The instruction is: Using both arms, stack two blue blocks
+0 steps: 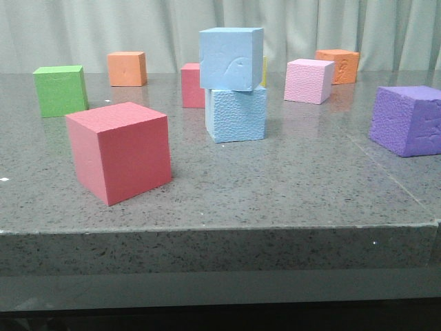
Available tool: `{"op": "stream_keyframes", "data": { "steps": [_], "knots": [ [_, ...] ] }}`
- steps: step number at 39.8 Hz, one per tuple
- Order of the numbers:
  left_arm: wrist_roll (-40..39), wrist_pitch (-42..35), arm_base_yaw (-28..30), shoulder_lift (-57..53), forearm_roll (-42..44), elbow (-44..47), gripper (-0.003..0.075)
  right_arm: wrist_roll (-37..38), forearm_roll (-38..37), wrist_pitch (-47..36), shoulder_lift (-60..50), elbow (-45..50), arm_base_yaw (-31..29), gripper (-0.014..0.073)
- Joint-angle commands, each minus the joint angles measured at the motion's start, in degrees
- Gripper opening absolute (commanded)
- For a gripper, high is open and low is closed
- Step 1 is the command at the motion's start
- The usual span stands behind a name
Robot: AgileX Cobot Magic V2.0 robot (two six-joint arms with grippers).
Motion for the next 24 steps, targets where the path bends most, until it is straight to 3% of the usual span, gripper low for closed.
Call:
{"op": "stream_keyframes", "data": {
  "steps": [1, 17, 24],
  "knots": [
    [0.1, -5.3, 0.1, -1.0, -0.6, 0.1, -0.002, -0.4, -0.6, -4.3, 0.4, -1.4, -0.1, -0.0067],
    [0.1, -5.3, 0.1, -1.0, -0.6, 0.1, -0.002, -0.4, -0.6, -4.7, 0.4, -1.2, -0.1, -0.0067],
    [0.1, -5.3, 0.1, -1.0, -0.6, 0.1, -0.002, -4.7, -0.5, -12.5, 0.0, 2.7, -2.0, -0.0067]
  ]
}}
